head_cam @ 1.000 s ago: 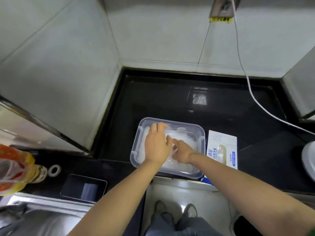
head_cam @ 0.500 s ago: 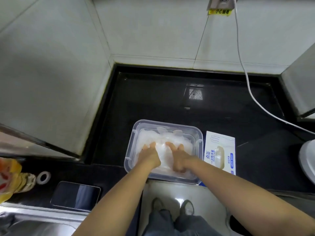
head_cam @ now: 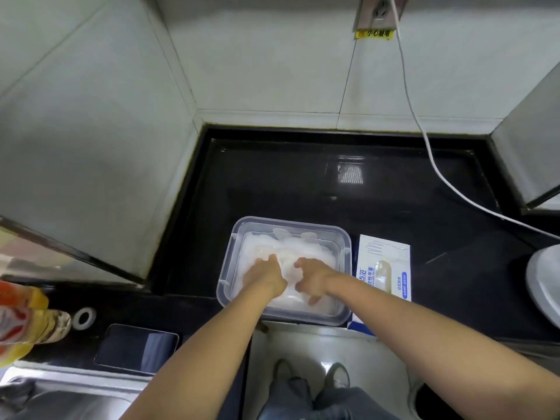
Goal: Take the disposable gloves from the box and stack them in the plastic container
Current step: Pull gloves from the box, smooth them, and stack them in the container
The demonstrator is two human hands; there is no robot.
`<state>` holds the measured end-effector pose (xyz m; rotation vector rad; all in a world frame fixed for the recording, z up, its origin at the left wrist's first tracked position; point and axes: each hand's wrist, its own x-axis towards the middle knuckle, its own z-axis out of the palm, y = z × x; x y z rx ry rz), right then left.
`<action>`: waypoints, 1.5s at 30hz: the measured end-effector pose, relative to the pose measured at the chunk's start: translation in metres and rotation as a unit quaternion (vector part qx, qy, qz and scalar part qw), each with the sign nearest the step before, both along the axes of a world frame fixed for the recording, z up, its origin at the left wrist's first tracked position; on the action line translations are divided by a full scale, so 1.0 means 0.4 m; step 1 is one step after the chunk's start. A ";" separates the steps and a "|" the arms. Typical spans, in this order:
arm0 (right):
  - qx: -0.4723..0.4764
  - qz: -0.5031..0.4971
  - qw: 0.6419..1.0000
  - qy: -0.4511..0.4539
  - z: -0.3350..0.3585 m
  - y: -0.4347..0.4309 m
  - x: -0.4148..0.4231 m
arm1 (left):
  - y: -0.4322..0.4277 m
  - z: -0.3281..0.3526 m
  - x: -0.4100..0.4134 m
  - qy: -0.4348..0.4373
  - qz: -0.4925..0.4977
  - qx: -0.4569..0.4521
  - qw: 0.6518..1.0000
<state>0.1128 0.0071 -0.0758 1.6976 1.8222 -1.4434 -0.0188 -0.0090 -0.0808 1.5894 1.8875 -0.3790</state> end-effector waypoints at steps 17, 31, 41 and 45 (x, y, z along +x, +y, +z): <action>0.157 -0.086 0.969 -0.170 -0.005 -0.057 0.357 | -0.065 0.134 0.314 -0.194 -0.077 0.253 0.945; 0.216 -0.107 0.969 -0.053 -0.072 -0.091 0.404 | -0.091 0.038 0.451 -0.156 -0.063 -0.017 0.986; 0.191 -0.062 0.978 -0.051 -0.047 -0.061 0.406 | -0.076 0.019 0.446 -0.174 -0.017 -0.007 0.985; 0.214 -0.005 0.965 -0.155 -0.064 -0.081 0.359 | -0.076 0.013 0.444 -0.190 0.031 0.006 0.981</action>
